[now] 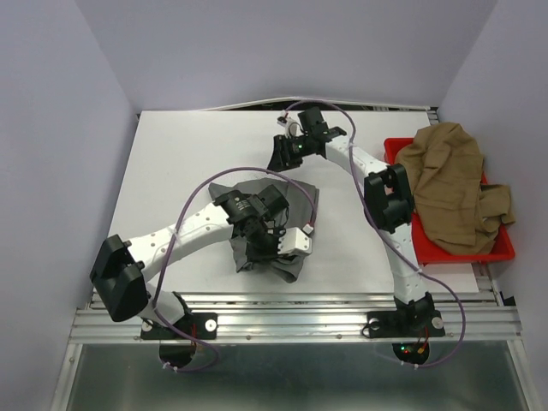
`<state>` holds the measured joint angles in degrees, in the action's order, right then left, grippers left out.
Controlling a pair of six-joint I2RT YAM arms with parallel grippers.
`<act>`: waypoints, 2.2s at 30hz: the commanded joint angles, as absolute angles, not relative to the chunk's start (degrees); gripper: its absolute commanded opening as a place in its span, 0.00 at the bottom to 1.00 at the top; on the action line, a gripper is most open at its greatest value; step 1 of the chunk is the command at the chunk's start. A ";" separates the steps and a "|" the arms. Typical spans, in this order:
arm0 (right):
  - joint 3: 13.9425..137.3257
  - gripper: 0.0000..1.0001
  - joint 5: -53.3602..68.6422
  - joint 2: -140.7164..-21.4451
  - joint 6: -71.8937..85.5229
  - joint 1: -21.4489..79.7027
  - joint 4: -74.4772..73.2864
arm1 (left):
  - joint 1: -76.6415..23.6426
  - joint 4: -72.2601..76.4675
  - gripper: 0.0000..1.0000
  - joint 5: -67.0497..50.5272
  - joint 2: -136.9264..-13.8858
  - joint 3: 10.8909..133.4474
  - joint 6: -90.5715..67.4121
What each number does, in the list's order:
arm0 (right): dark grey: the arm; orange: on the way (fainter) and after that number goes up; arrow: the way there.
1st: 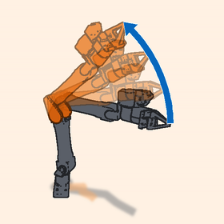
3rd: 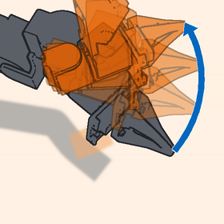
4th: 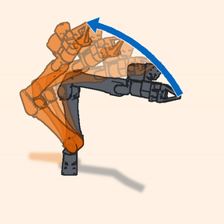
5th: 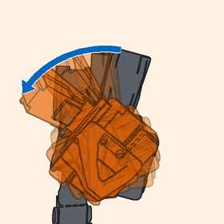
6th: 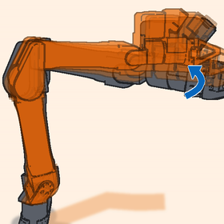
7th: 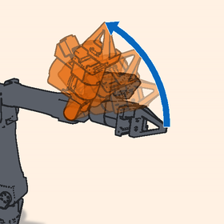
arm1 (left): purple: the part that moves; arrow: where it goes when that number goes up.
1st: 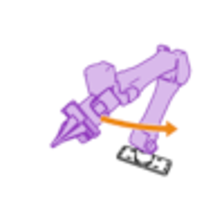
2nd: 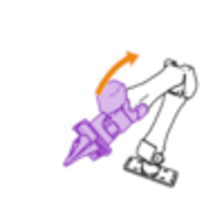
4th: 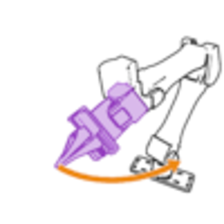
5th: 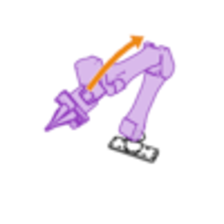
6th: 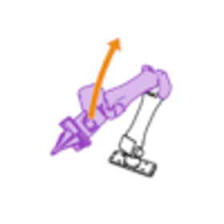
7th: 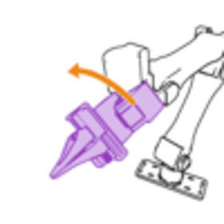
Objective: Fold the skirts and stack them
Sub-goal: Fold the skirt
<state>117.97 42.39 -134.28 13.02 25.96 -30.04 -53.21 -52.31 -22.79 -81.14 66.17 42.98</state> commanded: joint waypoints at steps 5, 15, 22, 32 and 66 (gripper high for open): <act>114.62 0.50 39.73 -141.15 9.05 26.81 -31.82 | -53.00 -57.13 0.00 -24.35 -82.97 73.65 44.29; 106.26 0.33 45.08 -140.81 8.17 28.48 -30.41 | -45.18 -55.37 0.00 -15.47 -88.85 84.54 50.00; 102.49 0.29 49.39 -137.82 8.09 29.62 -29.62 | -40.09 -52.57 0.00 -14.50 -95.00 89.91 56.07; 100.28 0.27 53.17 -136.14 8.79 30.15 -29.09 | -36.04 -46.15 0.00 -15.03 -100.28 90.18 60.91; 115.74 0.72 35.42 -137.82 13.97 19.88 -29.71 | -34.63 -29.70 0.58 -12.57 -102.49 83.49 59.24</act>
